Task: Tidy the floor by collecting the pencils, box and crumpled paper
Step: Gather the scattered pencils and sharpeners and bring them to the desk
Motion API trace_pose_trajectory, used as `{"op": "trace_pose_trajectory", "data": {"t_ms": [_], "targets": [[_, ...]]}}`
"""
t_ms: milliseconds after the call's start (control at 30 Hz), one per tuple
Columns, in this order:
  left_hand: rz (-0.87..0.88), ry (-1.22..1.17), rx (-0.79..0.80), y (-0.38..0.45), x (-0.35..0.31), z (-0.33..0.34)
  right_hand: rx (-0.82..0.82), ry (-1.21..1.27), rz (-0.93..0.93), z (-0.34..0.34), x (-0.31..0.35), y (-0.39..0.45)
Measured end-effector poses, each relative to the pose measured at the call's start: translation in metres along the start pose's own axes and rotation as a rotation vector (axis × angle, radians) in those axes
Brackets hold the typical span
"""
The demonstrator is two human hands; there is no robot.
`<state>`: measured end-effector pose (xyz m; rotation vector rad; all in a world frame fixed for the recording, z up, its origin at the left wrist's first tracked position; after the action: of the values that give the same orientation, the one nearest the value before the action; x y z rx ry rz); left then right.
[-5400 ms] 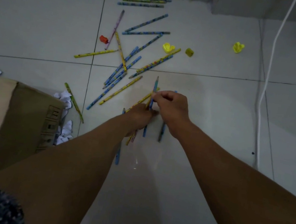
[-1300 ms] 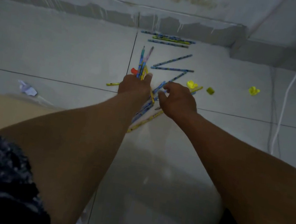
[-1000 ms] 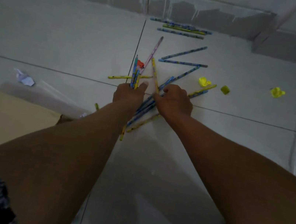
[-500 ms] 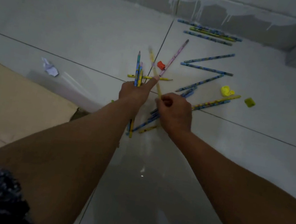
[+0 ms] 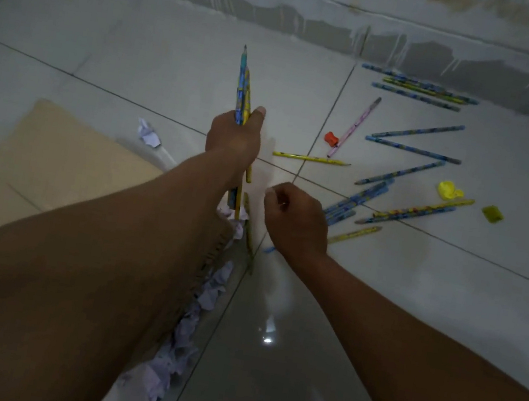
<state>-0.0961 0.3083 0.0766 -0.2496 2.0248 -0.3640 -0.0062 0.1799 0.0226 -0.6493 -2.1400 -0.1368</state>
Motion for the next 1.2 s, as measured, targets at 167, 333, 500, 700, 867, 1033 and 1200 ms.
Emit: {"op": "trace_pose_trajectory", "data": {"t_ms": [167,333,500,700,867,1033,1200], "targets": [[-0.05,-0.172,0.039,0.001,0.007,-0.018,0.243,-0.341,-0.009,0.035,-0.005,-0.003],[-0.098,-0.169,0.039,0.007,0.019,-0.02,0.231,-0.526,-0.079,0.047,0.002,-0.004],[-0.136,-0.155,0.063,0.007,0.021,-0.014,0.29,-0.542,-0.02,0.05,0.011,-0.002],[-0.147,-0.084,0.103,-0.001,0.026,-0.003,0.301,-0.479,0.114,0.043,0.0,0.0],[-0.177,-0.022,0.115,-0.006,0.027,0.008,0.253,-0.279,0.166,0.03,-0.012,0.002],[-0.181,0.019,0.143,-0.009,0.031,0.02,0.061,-0.028,0.25,-0.012,-0.019,0.014],[-0.215,-0.029,0.233,-0.022,0.022,0.046,-0.146,0.222,0.158,-0.053,-0.009,0.021]]}}
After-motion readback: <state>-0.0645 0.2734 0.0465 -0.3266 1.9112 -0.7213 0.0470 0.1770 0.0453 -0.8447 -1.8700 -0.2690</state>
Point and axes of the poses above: each hand's wrist, its own y-axis towards the middle knuckle, its own z-axis out of the palm, x = y × z, the point moved 6 cm from there along y, towards the middle knuckle, and after that the axes turned 1 degree about x, right-handed, at the moved point
